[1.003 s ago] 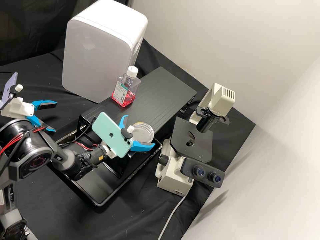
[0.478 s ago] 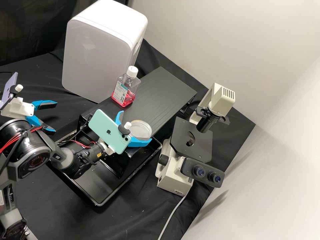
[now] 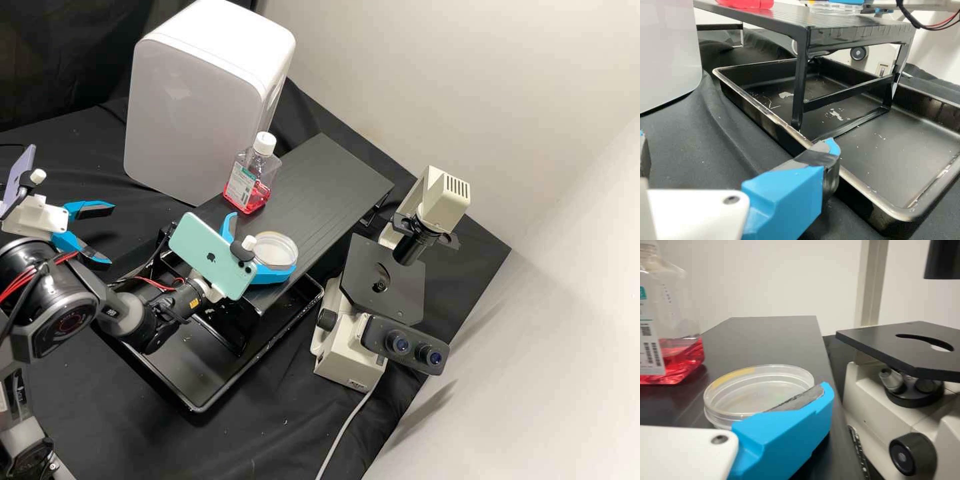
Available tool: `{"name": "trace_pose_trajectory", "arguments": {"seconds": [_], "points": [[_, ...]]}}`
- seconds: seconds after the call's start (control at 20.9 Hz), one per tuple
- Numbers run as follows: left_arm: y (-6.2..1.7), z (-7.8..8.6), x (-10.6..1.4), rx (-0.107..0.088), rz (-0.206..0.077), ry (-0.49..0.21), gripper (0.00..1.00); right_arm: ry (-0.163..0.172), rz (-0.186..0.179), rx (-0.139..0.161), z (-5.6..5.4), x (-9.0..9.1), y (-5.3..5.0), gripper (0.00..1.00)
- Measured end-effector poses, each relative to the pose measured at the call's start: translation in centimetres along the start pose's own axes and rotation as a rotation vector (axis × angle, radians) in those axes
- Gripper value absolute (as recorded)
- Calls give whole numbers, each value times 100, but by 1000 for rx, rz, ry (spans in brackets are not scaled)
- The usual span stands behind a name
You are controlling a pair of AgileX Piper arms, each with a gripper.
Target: Place the lid on the petri dish
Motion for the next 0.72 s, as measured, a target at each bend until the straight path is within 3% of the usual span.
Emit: {"name": "trace_pose_trajectory", "arguments": {"seconds": [0.33,0.57,0.72], "points": [[0,0,0,0,0,0,100,11,-12,-2,-32,3,-36,100],[5,2,6,0,2,-1,100,-29,51,-63,-56,-45,4,100],[5,2,6,0,2,-1,100,-58,85,-55,-32,-61,38,100]]}}
